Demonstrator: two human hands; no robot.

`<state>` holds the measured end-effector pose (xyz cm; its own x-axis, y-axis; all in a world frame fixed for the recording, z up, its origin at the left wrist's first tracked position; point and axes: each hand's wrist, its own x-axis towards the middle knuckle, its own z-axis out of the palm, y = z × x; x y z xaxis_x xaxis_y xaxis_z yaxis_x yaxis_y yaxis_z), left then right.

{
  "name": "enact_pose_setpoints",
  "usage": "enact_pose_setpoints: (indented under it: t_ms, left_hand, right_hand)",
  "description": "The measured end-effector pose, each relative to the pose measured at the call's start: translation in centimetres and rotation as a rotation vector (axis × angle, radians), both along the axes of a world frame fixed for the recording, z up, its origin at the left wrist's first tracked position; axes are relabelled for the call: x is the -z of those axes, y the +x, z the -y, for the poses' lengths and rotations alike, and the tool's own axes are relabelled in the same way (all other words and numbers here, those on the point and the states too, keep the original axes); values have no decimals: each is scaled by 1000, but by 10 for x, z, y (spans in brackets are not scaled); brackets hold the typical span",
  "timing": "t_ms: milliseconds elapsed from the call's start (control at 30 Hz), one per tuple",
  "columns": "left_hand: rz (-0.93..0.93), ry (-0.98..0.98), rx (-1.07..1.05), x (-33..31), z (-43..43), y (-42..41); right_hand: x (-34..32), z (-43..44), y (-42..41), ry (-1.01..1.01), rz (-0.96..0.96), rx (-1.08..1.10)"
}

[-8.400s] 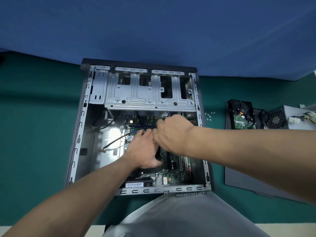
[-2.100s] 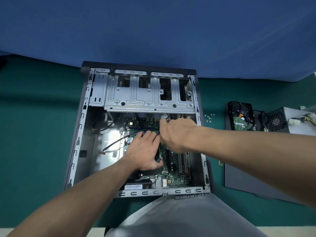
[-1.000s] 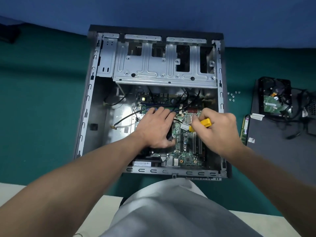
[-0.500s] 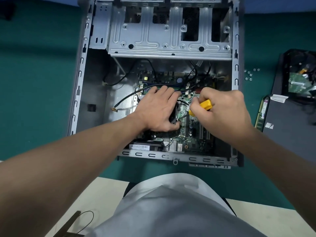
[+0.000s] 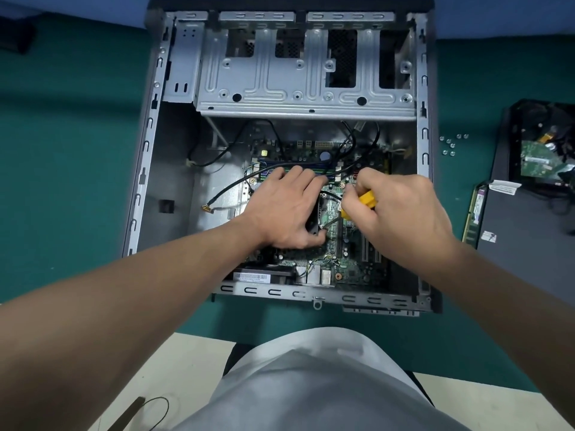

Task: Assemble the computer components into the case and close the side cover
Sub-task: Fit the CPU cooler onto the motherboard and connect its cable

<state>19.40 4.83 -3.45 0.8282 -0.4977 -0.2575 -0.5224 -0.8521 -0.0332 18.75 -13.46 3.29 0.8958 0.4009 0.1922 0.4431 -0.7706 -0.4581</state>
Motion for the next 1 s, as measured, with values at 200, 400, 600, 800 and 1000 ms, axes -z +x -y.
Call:
enact_pose_setpoints:
  t_ms: [200,400,600,800,1000]
  left_hand:
    - [-2,-23,1,0,-1,0]
    - [9,-101,10,1,-1,-1]
    - [-22,-97,-5,1,-2,0]
    - [-6,-138,-11,5,-2,-1]
    - [4,-153,0,6,-4,0]
  right_hand:
    - [-4,-2,0,-56,-18,-45]
    - [-33,-5,8,-385,-104,-381]
    - [-52,-13,18,-733,-128,-768]
    - [-50,-31,16,-781,-62,-786]
    - [-42,-30,23,-319,-751,178]
